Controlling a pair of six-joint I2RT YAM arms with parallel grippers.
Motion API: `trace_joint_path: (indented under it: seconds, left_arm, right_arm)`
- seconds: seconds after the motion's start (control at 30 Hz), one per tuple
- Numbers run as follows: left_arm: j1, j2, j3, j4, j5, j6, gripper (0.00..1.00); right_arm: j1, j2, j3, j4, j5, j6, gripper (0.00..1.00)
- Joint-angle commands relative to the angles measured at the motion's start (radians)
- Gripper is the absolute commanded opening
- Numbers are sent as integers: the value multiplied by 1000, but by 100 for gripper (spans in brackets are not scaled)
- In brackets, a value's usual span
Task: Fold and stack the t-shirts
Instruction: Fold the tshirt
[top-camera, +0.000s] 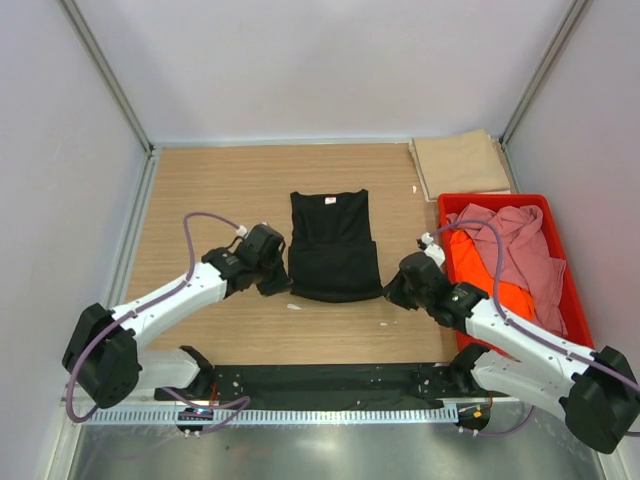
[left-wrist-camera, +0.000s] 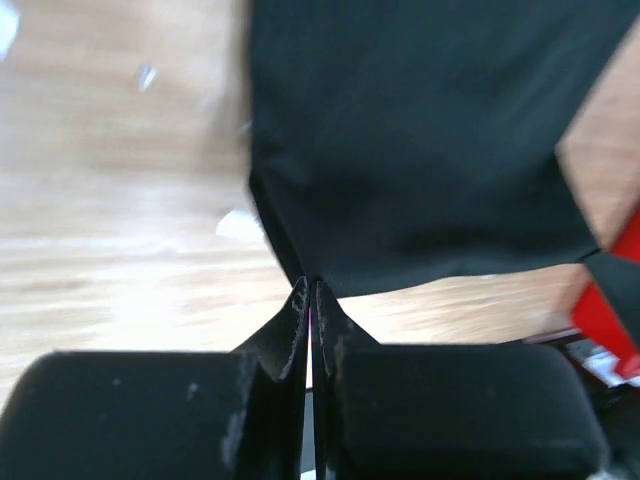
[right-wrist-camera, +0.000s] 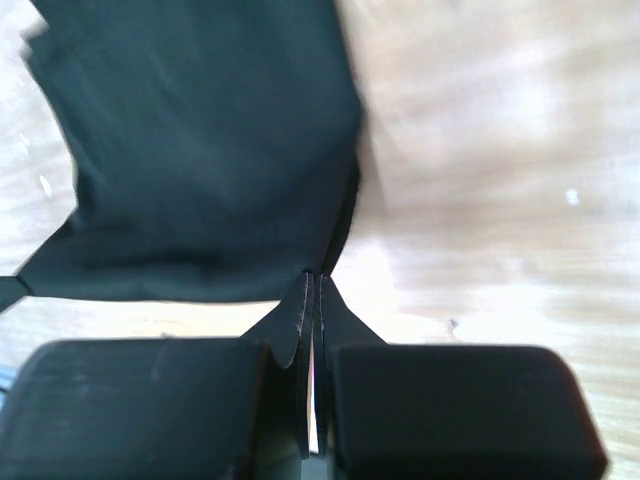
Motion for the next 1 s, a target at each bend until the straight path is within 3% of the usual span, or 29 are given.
trace_joint_path:
  seconds: [0.0, 0.3, 0.53, 0.97]
  left_arm:
    - [39, 46, 141, -31, -54, 49, 0]
    - [189, 305, 471, -62, 3, 176, 0]
    - [276, 550, 859, -97, 55, 245, 0]
    - [405, 926, 1215, 36, 152, 275, 0]
  right_arm:
    - [-3, 73, 138, 14, 104, -82, 1]
    - [-153, 363, 495, 32, 67, -278, 1]
    - [-279, 652, 806, 43, -28, -369, 1]
    - [-405, 1069, 1193, 112, -226, -412, 1]
